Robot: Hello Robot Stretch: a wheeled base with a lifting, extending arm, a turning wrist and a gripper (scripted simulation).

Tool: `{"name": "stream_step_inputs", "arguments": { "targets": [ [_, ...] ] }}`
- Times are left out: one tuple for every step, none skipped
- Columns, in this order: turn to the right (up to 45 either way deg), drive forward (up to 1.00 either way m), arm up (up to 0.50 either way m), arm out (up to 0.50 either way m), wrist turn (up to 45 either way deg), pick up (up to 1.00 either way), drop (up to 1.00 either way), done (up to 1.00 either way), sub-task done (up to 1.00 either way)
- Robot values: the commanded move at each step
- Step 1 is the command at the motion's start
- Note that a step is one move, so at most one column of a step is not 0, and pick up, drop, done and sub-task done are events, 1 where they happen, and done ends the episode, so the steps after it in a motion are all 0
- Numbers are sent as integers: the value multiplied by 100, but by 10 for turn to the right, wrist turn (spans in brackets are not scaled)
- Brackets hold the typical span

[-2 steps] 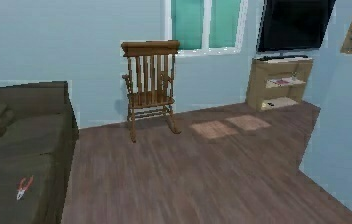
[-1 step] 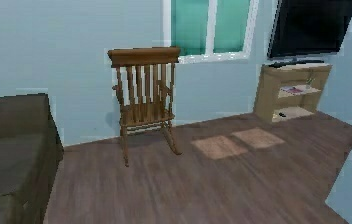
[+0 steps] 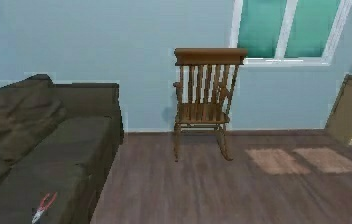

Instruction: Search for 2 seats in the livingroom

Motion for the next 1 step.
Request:
{"name": "stream_step_inputs", "arguments": {
  "targets": [
    [0,80,0,0,0,0,0,0,0]
  ]
}}
